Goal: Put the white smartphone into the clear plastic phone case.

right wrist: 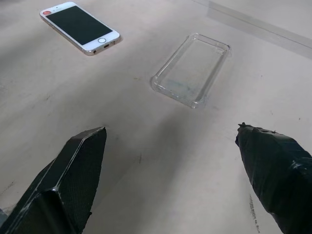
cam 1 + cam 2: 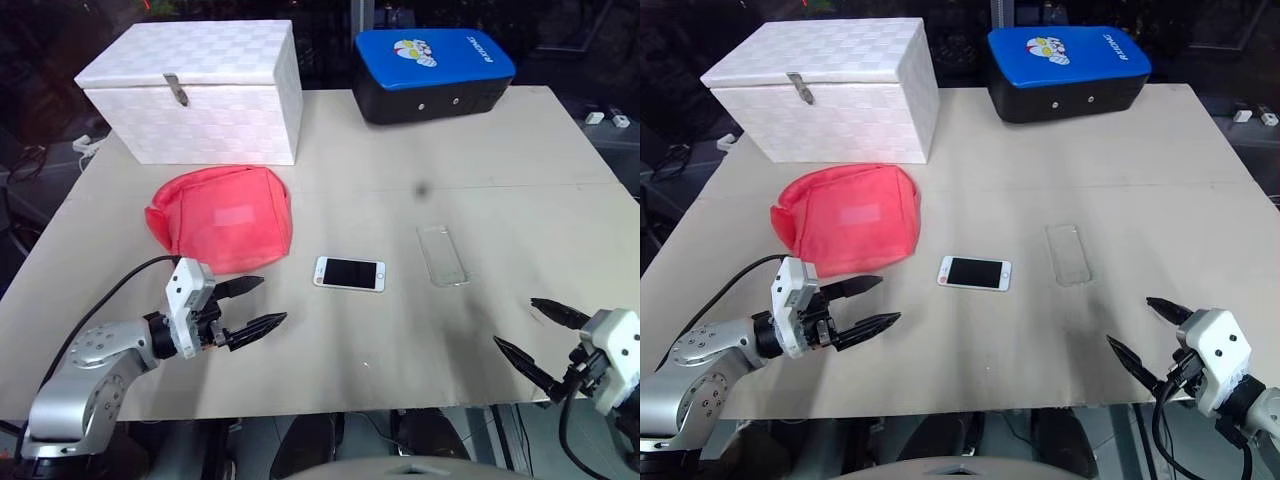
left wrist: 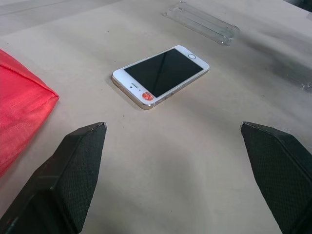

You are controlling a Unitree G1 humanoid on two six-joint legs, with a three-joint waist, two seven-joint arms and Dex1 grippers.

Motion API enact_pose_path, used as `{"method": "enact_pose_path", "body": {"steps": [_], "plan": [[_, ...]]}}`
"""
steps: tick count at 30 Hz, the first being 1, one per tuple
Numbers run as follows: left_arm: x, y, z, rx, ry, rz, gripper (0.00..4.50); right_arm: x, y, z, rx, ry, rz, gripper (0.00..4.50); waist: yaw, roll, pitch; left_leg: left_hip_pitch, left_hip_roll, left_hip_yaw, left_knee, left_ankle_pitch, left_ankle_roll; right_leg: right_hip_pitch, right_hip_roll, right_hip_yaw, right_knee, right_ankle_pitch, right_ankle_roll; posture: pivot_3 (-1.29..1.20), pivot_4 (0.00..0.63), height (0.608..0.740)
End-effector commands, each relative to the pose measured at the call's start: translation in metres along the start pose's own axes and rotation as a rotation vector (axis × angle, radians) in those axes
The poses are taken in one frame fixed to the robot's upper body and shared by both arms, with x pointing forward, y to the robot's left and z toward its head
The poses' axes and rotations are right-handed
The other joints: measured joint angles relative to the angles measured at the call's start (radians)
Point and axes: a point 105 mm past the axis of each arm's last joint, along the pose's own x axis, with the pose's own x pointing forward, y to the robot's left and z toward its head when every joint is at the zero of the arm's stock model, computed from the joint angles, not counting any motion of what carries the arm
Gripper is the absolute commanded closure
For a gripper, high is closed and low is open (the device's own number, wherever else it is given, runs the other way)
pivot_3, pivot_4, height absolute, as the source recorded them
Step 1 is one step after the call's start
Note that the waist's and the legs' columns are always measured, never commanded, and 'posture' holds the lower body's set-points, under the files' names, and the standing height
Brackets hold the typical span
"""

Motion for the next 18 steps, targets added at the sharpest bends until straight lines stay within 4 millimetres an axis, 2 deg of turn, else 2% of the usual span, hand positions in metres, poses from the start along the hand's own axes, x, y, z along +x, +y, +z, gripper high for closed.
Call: {"method": "enact_pose_path", "body": {"steps": [1, 4, 9, 12, 18], "plan": [[0.004, 0.0, 0.016, 0.053, -0.031, -0.023, 0.02, 0.003, -0.001, 0.013, -0.035, -0.056, -0.015, 0.0, 0.003, 0.0, 0.0, 0.0, 0.0, 0.0, 0.0, 0.0, 0.0, 0.0, 0.0, 0.0, 0.0, 0.0, 0.0, 0.0, 0.15, 0.74], [0.019, 0.0, 0.034, 0.102, -0.072, -0.064, 0.02, 0.015, 0.0, 0.023, -0.049, -0.087, -0.058, 0.0, 0.008, -0.001, 0.0, 0.0, 0.0, -0.002, 0.001, 0.0, 0.0, 0.0, 0.0, -0.002, 0.0, 0.0, 0.0, 0.0, 0.15, 0.74], [0.033, -0.002, 0.043, 0.167, -0.071, -0.123, 0.02, 0.032, 0.011, 0.036, -0.08, -0.066, -0.067, 0.0, 0.002, 0.001, 0.0, -0.001, -0.001, -0.002, 0.0, 0.003, -0.005, -0.001, 0.0, -0.002, 0.0, 0.0, 0.0, 0.0, 0.15, 0.74], [0.037, -0.005, 0.043, 0.164, -0.063, -0.18, 0.02, 0.055, 0.027, 0.047, -0.091, -0.082, 0.064, 0.0, -0.017, 0.0, 0.0, -0.001, -0.001, -0.001, 0.0, 0.003, -0.005, -0.001, 0.0, 0.0, 0.0, 0.0, 0.0, 0.0, 0.15, 0.74], [0.027, 0.0, 0.037, 0.151, -0.05, -0.208, 0.02, 0.11, 0.051, 0.061, -0.138, -0.079, 0.355, 0.0, -0.026, 0.0, 0.001, -0.001, -0.001, -0.002, 0.0, 0.003, -0.004, -0.001, 0.001, -0.002, 0.0, 0.0, 0.0, 0.0, 0.15, 0.74]]}}
